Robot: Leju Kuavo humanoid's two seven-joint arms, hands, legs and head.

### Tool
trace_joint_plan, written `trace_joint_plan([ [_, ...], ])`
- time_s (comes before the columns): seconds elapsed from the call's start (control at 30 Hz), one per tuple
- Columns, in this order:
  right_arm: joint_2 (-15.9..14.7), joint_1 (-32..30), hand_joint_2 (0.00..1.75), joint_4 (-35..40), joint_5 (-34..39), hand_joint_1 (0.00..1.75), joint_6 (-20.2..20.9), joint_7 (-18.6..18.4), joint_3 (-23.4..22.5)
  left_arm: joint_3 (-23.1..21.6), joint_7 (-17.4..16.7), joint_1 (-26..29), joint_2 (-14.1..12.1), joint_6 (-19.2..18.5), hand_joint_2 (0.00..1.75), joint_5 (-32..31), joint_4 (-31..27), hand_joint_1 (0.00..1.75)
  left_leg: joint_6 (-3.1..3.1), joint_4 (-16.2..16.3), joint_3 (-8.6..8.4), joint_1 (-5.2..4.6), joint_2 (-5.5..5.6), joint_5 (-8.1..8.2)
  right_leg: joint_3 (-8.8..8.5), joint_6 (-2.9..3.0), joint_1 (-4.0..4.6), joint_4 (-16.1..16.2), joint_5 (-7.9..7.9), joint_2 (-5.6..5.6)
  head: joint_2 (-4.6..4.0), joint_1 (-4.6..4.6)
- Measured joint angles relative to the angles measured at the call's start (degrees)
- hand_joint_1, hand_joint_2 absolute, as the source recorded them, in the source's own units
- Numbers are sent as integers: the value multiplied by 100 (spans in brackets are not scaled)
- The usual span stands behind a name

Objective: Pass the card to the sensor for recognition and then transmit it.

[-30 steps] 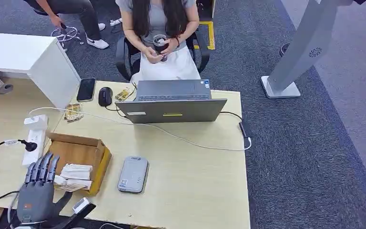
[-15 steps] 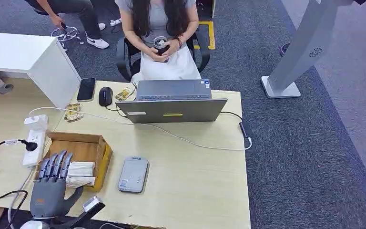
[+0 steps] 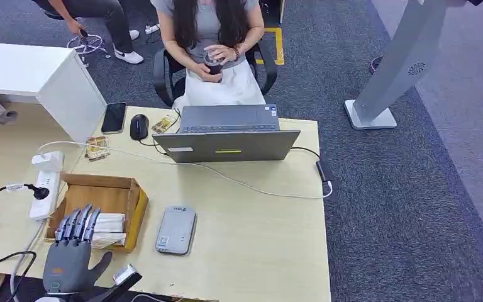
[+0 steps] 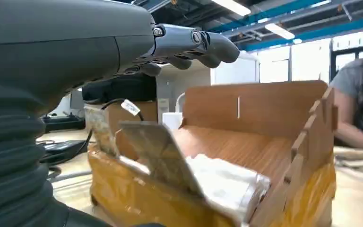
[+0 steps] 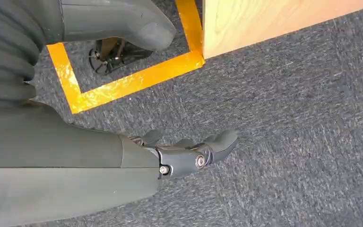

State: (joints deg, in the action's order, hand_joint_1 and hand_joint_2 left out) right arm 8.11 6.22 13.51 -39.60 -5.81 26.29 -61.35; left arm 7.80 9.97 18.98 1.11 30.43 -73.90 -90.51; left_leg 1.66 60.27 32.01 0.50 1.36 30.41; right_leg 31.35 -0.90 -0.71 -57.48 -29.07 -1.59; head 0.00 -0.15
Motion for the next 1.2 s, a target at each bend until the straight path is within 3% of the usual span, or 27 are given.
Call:
trace_joint_plan([
  [0.87, 0, -34, 175, 0, 26, 0, 7, 26, -2, -103, -184, 290, 17, -236, 175, -50, -306, 0, 0, 0, 0, 0, 0, 0, 0, 0, 0, 0, 0, 1, 0, 0],
  [0.9, 0, -34, 175, 0, 26, 0, 7, 26, -2, -103, -184, 290, 17, -236, 175, -50, -306, 23, 0, 0, 0, 0, 0, 0, 0, 0, 0, 0, 0, 1, 0, 0],
  [0.93, 0, -34, 175, 0, 26, 0, 7, 26, -2, -103, -184, 290, 17, -236, 175, -50, -306, 175, 0, 0, 0, 0, 0, 0, 0, 0, 0, 0, 0, 1, 0, 0],
  [1.2, 0, -33, 175, 0, 17, 0, 17, 26, -2, -103, -175, 287, 13, -265, 175, 11, -306, 175, 0, 0, 1, 0, 0, 0, 0, 0, 0, 0, 0, 1, 0, 0],
])
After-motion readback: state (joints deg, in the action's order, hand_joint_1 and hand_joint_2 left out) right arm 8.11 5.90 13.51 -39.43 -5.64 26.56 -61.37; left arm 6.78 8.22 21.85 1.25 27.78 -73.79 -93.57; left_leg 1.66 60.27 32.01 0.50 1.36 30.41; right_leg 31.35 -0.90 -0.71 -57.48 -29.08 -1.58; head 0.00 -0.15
